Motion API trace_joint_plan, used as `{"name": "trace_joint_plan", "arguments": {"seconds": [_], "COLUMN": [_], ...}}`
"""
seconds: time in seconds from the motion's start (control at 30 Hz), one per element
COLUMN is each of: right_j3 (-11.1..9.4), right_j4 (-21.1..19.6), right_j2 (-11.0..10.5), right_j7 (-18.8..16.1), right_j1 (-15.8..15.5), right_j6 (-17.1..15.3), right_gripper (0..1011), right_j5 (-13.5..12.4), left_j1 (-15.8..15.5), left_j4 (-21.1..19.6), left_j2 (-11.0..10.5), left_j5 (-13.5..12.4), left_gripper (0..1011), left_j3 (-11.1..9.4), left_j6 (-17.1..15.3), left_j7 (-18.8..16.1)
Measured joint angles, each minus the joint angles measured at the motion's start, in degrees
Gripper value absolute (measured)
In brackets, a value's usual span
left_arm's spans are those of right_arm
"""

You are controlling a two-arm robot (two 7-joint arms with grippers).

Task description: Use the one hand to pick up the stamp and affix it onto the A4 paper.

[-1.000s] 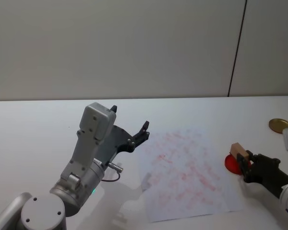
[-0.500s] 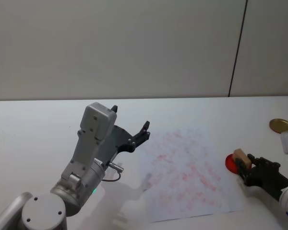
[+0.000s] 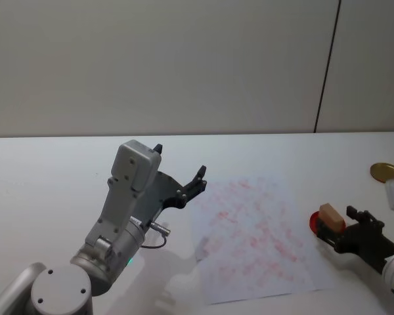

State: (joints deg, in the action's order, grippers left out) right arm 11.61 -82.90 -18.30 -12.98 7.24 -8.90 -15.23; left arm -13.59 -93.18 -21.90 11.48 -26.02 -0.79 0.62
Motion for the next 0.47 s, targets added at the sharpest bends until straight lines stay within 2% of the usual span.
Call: {"name": "trace_joint_plan", "arguments": {"seconds": [0.03,0.07,0.13,0.27,0.47], "right_j3": [0.0,0.0,0.0,0.0,0.0], "right_j4": [-0.1,-0.3,-0.7,-2.2,-5.7], "right_j2": [0.0,0.0,0.0,0.0,0.1], "right_j7": [0.0,0.1,0.1,0.5,1.6], "right_j1": [0.0,-0.1,-0.1,-0.3,-0.9], "right_j6": [0.2,0.3,0.7,1.8,3.1], "right_gripper": [791,853,916,1001,1001], "right_j5": [0.0,0.0,0.0,0.0,0.4], "left_j1": [0.0,0.0,0.0,0.0,0.0], "left_j4": [0.0,0.0,0.0,0.0,0.0], "left_j2": [0.0,0.0,0.0,0.0,0.0], "left_j5": [0.0,0.0,0.0,0.0,0.0], "left_gripper": [993,993,993,993,993], "left_j3": [0.0,0.0,0.0,0.0,0.0], "left_j6": [0.0,0.0,0.0,0.0,0.0], "left_j7": [0.0,0.0,0.0,0.0,0.0]}}
